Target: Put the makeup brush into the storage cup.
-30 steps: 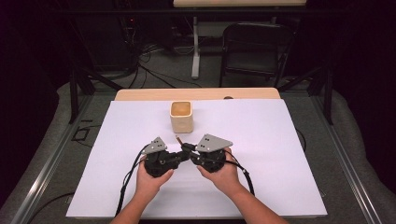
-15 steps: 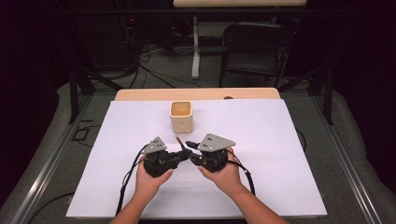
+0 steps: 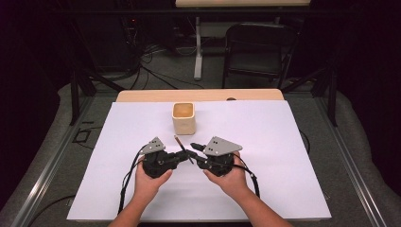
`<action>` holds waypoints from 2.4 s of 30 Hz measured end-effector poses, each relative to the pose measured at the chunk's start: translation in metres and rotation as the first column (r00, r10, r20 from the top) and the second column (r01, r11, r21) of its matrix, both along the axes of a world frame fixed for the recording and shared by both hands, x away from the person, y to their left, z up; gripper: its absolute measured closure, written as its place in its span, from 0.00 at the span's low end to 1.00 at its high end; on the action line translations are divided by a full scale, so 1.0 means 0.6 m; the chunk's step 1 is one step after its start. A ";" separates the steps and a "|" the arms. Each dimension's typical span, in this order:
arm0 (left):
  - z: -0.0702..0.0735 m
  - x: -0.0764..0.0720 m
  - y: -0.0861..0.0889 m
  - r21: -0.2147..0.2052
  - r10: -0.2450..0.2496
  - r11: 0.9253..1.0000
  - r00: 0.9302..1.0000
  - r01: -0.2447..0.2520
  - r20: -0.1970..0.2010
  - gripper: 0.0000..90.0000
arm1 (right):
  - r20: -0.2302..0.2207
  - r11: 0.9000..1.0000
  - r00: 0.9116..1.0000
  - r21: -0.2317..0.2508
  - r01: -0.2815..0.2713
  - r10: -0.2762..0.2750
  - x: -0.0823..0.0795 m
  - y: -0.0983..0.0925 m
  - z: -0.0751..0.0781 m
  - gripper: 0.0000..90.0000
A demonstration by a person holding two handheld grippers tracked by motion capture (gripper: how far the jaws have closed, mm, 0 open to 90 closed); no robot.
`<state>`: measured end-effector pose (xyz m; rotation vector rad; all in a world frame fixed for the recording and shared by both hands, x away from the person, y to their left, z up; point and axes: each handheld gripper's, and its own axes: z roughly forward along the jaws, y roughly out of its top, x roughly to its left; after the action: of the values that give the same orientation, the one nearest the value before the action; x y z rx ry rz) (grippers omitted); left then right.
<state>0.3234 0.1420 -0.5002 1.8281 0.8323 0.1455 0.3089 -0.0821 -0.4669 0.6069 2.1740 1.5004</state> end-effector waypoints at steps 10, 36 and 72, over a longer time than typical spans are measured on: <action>0.012 0.001 0.003 0.004 0.013 1.000 1.000 -0.013 0.003 0.93 | -0.004 1.000 1.000 -0.018 0.019 -0.019 -0.003 -0.009 -0.020 0.81; 0.047 0.004 0.012 -0.005 0.027 1.000 1.000 -0.026 0.016 0.93 | -0.066 0.999 0.997 -0.021 0.034 -0.035 -0.004 -0.022 -0.057 0.77; 0.053 -0.005 -0.026 -0.011 -0.031 0.999 0.999 0.031 0.009 0.93 | -0.096 0.998 0.994 -0.048 0.037 -0.042 0.002 -0.011 -0.070 0.85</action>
<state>0.3206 0.1265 -0.4684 1.8277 0.7971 0.1291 0.3104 -0.0886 -0.5092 0.7170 2.2497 1.4231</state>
